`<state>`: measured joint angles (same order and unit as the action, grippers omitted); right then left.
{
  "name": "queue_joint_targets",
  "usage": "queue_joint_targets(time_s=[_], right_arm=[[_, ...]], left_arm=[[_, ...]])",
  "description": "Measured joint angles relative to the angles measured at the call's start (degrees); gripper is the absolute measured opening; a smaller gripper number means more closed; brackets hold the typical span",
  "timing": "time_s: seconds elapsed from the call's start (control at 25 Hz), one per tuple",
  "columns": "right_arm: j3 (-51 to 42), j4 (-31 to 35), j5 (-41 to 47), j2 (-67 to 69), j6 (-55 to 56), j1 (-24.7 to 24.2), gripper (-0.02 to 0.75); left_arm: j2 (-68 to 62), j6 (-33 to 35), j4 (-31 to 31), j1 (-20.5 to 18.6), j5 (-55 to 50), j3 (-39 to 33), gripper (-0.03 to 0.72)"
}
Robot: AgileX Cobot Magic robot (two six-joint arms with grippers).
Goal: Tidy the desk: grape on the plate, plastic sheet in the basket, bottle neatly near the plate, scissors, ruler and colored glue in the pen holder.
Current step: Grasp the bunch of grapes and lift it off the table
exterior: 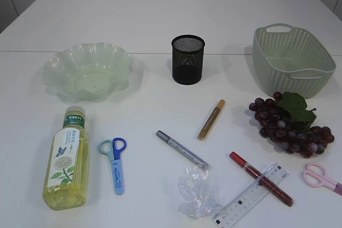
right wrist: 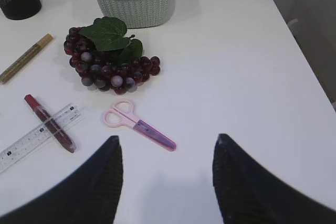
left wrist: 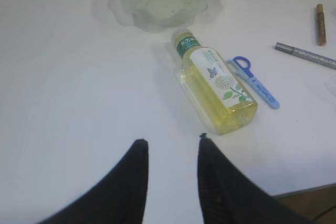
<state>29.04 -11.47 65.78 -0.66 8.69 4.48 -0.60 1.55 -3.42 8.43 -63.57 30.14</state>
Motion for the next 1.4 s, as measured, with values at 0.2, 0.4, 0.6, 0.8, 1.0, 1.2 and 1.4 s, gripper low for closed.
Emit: queue_joint_targets(time_s=[0.2,0.4,0.6,0.8,1.0,1.2,1.4], right_arm=[[0.0,0.0,0.0,0.0,0.0,0.0,0.437],[0.0,0.0,0.0,0.0,0.0,0.0,0.449],[0.0,0.0,0.0,0.0,0.0,0.0,0.442],[0.0,0.0,0.0,0.0,0.0,0.0,0.439],[0.0,0.0,0.0,0.0,0.0,0.0,0.439],[0.0,0.0,0.0,0.0,0.0,0.0,0.439],[0.0,0.0,0.0,0.0,0.0,0.0,0.439]], left_arm=[[0.0,0.0,0.0,0.0,0.0,0.0,0.237],[0.0,0.0,0.0,0.0,0.0,0.0,0.237],[0.0,0.0,0.0,0.0,0.0,0.0,0.237],[0.0,0.0,0.0,0.0,0.0,0.0,0.237],[0.0,0.0,0.0,0.0,0.0,0.0,0.237],[0.0,0.0,0.0,0.0,0.0,0.0,0.237],[0.0,0.0,0.0,0.0,0.0,0.0,0.237]])
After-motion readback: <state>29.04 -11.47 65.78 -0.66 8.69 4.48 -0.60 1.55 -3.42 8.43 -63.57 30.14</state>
